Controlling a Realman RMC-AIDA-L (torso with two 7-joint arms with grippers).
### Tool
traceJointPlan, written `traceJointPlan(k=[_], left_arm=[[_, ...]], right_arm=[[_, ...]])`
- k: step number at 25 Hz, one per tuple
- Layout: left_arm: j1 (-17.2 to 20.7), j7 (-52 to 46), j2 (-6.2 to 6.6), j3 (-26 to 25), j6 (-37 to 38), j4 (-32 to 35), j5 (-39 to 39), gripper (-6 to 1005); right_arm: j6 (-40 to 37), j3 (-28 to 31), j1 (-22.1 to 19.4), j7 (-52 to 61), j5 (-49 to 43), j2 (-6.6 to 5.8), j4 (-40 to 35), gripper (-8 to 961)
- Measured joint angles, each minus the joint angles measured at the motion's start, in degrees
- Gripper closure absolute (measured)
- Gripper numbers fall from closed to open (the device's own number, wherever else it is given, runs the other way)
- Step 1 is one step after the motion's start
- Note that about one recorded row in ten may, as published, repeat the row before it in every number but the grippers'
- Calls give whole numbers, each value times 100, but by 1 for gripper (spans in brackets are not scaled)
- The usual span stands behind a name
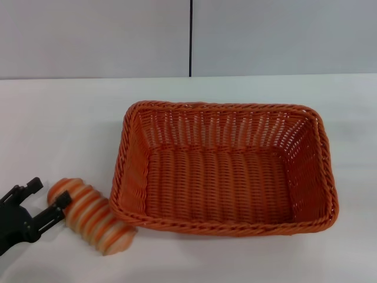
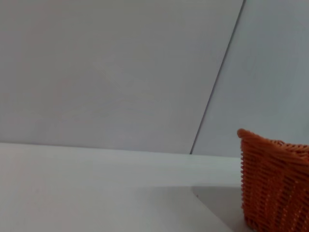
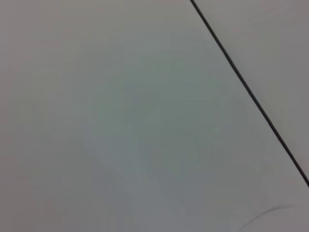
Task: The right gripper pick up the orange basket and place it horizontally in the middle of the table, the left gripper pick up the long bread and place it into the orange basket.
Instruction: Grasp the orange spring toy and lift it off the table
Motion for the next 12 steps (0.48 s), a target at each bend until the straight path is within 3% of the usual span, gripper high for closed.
traceJointPlan(k=[12], left_arm=[[-75, -10, 0, 0, -113, -67, 168, 188]], right_arm=[[-60, -6, -11, -35, 0, 38, 8, 409]])
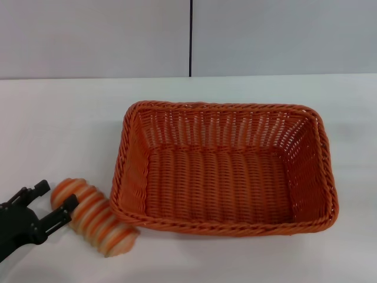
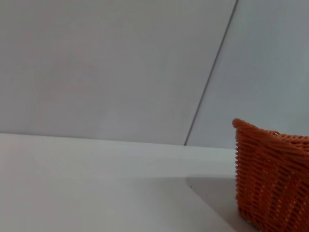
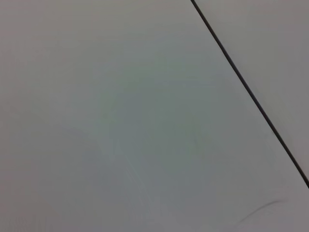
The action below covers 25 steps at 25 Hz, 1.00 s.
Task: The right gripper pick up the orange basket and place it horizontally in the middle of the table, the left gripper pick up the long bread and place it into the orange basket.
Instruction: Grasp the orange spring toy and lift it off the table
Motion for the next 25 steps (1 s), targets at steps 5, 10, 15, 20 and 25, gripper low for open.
traceJointPlan(k=[5, 10, 15, 20, 25], left_arm=[[-32, -26, 0, 0, -29, 1, 96, 196], [-57, -26, 0, 0, -31, -3, 177, 203], [-96, -99, 3, 1, 11, -13, 261, 211], [-109, -130, 6, 1, 61, -15, 267, 333], [-109, -115, 8, 1, 103, -1, 267, 441]], right_arm=[[-14, 2, 13, -8, 0, 3, 0, 409], [-78, 3, 22, -8, 0, 4, 0, 409], [-94, 3, 26, -9, 0, 4, 0, 409], [-103, 19, 27, -66, 1, 11, -1, 409], [-128, 13, 26, -70, 1, 16, 0, 409]])
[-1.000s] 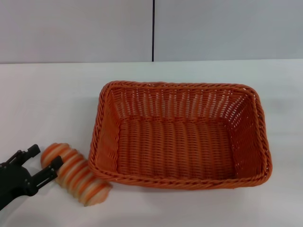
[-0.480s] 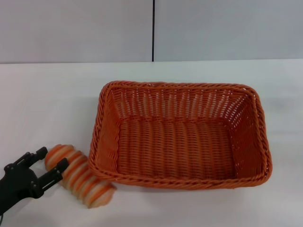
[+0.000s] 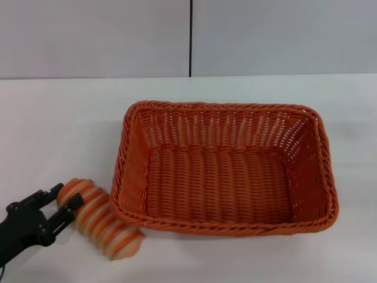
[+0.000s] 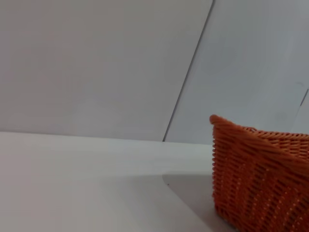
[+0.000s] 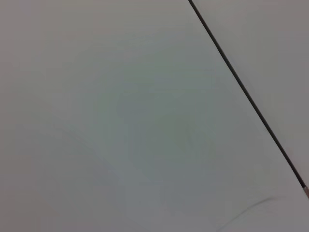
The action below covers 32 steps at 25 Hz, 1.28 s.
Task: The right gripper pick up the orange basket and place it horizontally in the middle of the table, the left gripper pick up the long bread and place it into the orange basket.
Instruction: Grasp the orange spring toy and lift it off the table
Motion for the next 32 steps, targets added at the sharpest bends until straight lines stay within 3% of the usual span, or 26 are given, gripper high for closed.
traceJointPlan(k=[15, 20, 27, 28, 29, 32], left_arm=[[2, 13, 14, -16, 92, 16, -17, 608], [53, -48, 48, -233, 192, 58, -57, 641], [167, -173, 127, -1544, 416, 69, -64, 677], [167, -173, 127, -1544, 416, 69, -64, 682], [192, -213, 130, -2013, 545, 56, -66, 687], [181, -254, 122, -2548, 822, 6, -68, 713]], right_arm=[[-21, -11, 7, -28, 3, 12, 0, 409], [-20, -5, 0, -68, 19, 41, 7, 409], [15, 10, 13, -69, 39, 60, 9, 410], [19, 14, 14, -69, 40, 60, 9, 410], [22, 18, 15, -69, 41, 60, 9, 410], [24, 21, 17, -69, 43, 66, 10, 410]])
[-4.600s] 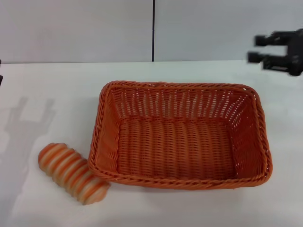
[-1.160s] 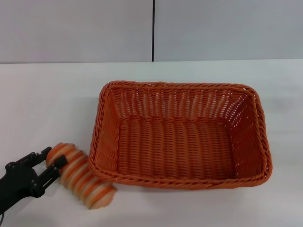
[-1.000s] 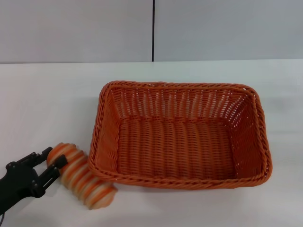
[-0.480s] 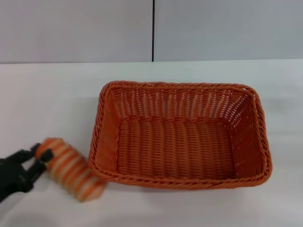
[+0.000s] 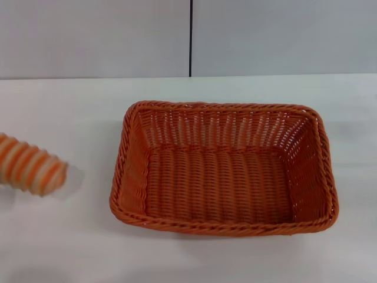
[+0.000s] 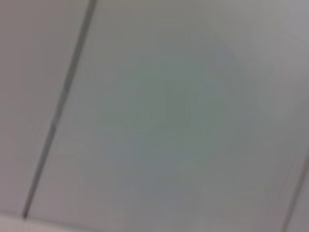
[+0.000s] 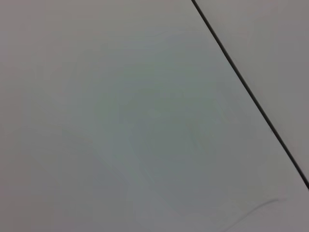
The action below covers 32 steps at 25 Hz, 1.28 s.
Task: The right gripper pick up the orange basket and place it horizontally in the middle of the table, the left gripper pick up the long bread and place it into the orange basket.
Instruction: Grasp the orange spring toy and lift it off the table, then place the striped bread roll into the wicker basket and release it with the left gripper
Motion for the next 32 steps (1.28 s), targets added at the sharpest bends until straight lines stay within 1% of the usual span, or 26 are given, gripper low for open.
traceJointPlan(k=[2, 5, 8, 9, 10, 11, 15, 17, 20, 23, 25, 29, 32], left_arm=[[-75, -79, -40, -287, 207, -30, 0, 744], [-255, -236, -91, -587, 470, -175, -5, 763], [-463, -294, -98, -637, 610, -494, 3, 783], [-604, -295, -104, -577, 634, -687, 48, 792], [-653, -295, -107, -545, 634, -755, 71, 801], [-748, -296, -112, -463, 626, -867, 99, 810], [-1221, -274, -146, 185, 481, -1333, 191, 835], [-1499, -269, -165, 605, 328, -1535, 203, 841], [-1851, -304, -171, 1188, 42, -1697, 208, 849], [-2099, -318, -179, 1652, -95, -1732, 212, 852], [-2158, -309, -188, 1770, -172, -1778, 211, 854], [-2096, -283, -189, 1738, -322, -1880, 171, 858], [-2010, -272, -181, 1671, -302, -1874, 156, 690]], right_arm=[[1, -6, 5, 0, 1, 4, -1, 410], [1, -21, 31, 0, 1, 11, 17, 410], [1, -26, 72, 0, -3, 15, 92, 410], [1, -29, 80, 0, -11, 15, 108, 410], [1, -29, 83, 0, -20, 15, 121, 410], [1, -28, 88, -1, -26, 15, 130, 410], [1, -73, 98, -2, -35, 21, 148, 410], [1, -90, 98, -8, -37, 23, 169, 410], [0, -119, 98, -15, -39, 29, 193, 410], [-8, -176, 98, -30, -41, 29, 196, 410], [-26, -195, 98, -64, -43, 29, 208, 410], [-41, -252, 106, -95, -44, 28, 229, 410], [-44, -260, 132, -102, -44, 28, 229, 410]])
